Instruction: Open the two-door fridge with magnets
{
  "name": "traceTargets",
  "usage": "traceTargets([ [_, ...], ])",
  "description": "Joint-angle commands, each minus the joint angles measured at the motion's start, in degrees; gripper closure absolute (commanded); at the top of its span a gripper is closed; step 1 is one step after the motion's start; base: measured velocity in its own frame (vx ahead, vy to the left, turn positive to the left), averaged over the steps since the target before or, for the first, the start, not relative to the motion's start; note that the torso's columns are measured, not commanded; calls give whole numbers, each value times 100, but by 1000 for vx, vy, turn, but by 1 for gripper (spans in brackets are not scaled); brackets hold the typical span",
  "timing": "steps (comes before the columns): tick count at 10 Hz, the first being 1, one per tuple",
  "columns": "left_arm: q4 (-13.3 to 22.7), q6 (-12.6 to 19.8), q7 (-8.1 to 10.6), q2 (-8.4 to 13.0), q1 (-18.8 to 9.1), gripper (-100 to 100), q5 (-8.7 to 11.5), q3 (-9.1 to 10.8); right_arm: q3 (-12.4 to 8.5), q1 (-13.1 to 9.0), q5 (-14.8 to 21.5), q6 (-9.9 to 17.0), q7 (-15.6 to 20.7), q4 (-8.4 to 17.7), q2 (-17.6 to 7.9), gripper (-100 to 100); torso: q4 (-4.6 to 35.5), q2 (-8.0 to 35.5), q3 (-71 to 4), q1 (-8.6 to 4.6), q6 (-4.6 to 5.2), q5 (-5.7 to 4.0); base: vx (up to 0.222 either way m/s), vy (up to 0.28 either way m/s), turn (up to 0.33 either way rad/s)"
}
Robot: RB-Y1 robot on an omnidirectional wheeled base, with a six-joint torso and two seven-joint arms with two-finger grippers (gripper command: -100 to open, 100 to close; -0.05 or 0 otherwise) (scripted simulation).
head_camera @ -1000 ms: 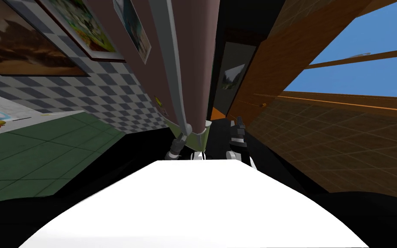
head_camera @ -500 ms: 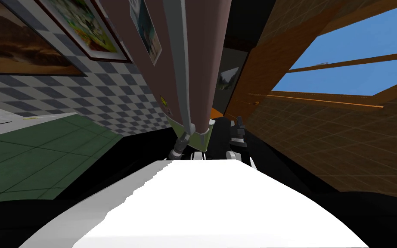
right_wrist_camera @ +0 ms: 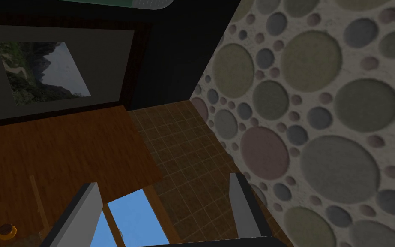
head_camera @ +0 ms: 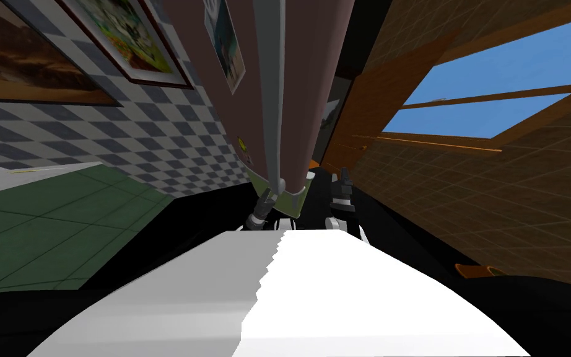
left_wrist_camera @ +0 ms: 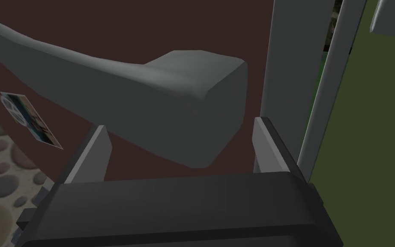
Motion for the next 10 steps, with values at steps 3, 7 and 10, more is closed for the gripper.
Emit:
traceTargets([
  [3, -781, 508, 23, 259, 151, -100, 57, 25, 2, 0, 0, -1, 0, -1, 2, 0, -2, 49, 40, -17, 18, -5, 42, -49, 37],
  [7, -1228, 810, 30, 421, 247, -100, 92, 34, 1, -1, 0, 0, 0, -1, 1, 0, 47, 106, 59, 26, 9, 5, 10, -18, 21],
  [10, -1409, 911, 33, 476, 280, -100, 104, 37, 1, 0, 0, 0, 0, -1, 1, 0, 73, 120, 55, 5, 11, -4, 14, -6, 24],
])
